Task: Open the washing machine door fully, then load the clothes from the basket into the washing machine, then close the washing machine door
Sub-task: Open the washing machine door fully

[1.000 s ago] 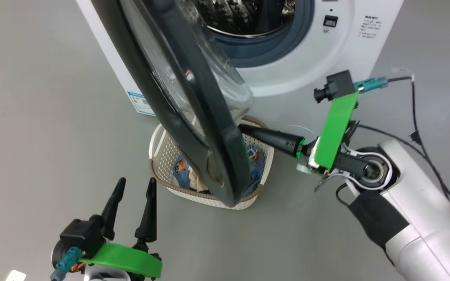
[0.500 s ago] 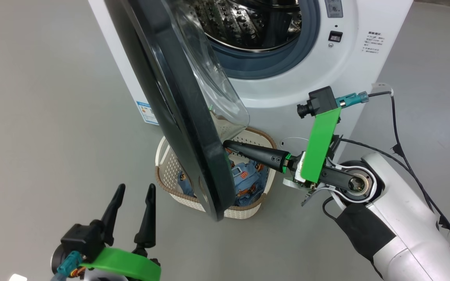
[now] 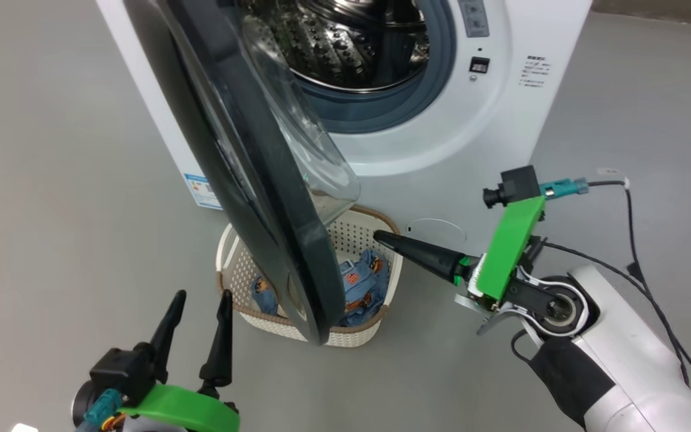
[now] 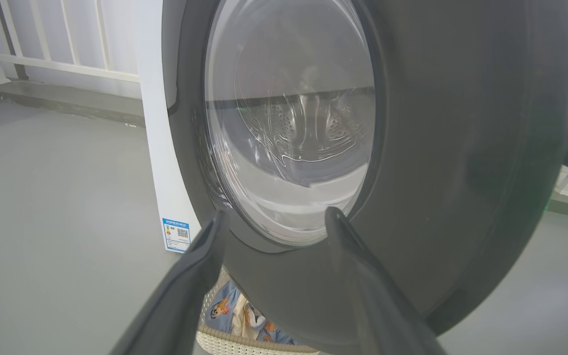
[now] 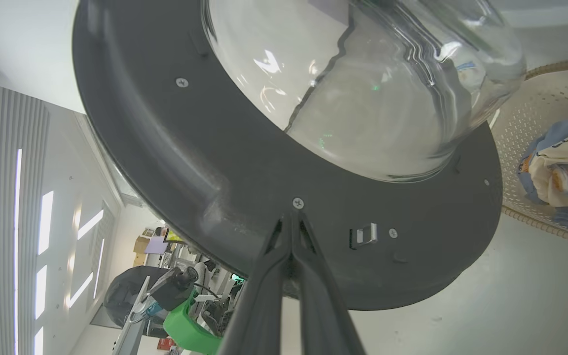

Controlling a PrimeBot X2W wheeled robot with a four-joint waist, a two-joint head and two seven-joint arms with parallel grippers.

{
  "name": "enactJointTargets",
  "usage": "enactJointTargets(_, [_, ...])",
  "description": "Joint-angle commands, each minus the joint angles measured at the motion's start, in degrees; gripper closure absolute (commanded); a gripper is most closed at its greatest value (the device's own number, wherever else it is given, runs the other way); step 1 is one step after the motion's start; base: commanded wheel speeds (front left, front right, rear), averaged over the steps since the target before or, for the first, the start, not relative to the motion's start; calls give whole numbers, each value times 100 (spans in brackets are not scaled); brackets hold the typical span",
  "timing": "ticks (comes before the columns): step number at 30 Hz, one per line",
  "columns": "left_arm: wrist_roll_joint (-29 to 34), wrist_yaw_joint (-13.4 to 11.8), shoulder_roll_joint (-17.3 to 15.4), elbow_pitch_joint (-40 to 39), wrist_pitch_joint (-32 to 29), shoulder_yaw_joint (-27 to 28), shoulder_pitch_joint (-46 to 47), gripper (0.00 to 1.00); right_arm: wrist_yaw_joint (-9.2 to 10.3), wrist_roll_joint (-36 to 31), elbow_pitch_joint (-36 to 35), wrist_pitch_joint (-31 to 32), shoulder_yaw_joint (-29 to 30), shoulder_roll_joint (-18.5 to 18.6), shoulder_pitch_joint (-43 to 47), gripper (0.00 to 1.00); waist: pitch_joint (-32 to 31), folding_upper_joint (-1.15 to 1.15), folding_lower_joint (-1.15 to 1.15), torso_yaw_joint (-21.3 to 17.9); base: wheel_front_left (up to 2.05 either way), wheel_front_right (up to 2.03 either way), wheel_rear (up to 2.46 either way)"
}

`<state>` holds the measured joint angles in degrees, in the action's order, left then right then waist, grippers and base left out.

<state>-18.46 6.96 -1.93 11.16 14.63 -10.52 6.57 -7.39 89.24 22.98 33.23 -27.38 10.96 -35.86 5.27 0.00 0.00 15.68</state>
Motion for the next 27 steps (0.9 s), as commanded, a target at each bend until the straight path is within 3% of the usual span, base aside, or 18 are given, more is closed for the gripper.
enactJointTargets(1, [79,34,-95,-88,37,257,70,0,-10,-82,-128,-111,-2,6,108,0,-74,0,0,-135,0,0,0])
enactJointTargets(14, [179,51,-165,-125,37,477,-138,0,-10,-477,66,-1033,-280,609,689,0,-246,0,0,-693,0,0,0])
enactJointTargets(27, [147,52,-274,-231,37,721,-440,0,-10,-775,134,-2362,-561,1345,1219,0,-418,0,0,-1107,0,0,0])
